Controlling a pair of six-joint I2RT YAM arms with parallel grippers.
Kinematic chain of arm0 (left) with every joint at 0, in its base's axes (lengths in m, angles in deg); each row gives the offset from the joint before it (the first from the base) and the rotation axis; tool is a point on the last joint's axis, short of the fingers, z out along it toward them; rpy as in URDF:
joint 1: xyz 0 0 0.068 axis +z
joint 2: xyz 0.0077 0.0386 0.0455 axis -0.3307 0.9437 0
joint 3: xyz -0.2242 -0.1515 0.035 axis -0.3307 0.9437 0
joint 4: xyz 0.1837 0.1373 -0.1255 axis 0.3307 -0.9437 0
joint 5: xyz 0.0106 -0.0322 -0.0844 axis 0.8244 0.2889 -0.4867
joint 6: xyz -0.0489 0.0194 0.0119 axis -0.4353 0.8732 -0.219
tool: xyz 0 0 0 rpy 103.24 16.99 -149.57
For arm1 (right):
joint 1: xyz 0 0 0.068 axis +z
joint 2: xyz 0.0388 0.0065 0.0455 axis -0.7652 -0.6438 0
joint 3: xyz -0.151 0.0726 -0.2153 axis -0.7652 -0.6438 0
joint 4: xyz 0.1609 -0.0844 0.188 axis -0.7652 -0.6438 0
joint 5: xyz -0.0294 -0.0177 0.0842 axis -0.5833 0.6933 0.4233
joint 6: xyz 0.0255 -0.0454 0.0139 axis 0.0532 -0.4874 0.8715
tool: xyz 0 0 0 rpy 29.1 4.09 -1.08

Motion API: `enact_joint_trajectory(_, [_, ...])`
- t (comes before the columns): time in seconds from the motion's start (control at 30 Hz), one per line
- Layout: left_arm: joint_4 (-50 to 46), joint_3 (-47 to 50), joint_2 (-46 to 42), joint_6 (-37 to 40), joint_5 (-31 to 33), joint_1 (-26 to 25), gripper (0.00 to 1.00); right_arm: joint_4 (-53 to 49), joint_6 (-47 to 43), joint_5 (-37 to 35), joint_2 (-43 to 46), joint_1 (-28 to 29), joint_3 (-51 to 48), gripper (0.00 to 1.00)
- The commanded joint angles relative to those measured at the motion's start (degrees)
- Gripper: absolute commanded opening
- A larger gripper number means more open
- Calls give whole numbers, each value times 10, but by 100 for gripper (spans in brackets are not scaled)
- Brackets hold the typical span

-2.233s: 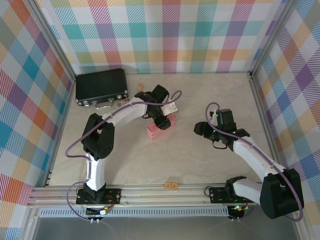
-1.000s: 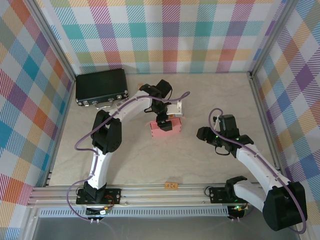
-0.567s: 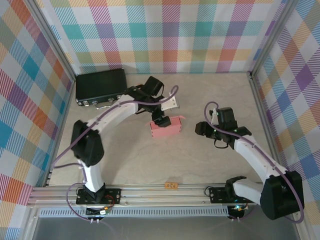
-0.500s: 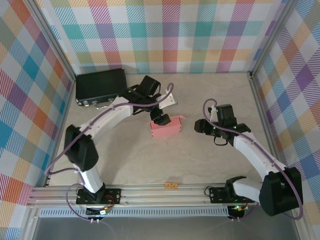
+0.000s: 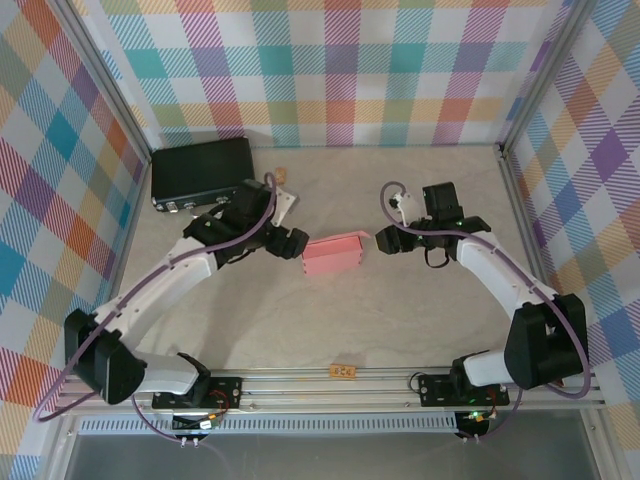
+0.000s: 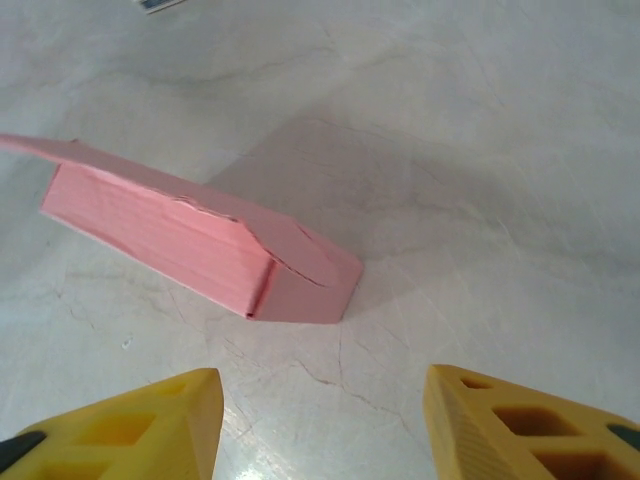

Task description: Fold the paper box

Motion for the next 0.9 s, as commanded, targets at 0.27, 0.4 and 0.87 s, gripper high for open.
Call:
enact_joint_trajectory(0.27, [13, 57, 6, -72, -29, 6, 70, -76, -177, 53, -65, 9, 82, 49])
enact_joint_trajectory(0.4, [19, 50, 39, -84, -27, 6, 66, -88, -203, 53, -87, 19, 96, 49])
enact_joint_trajectory(0.87, [51, 54, 77, -93, -19, 6, 57, -67, -196, 22, -126, 31, 116, 47])
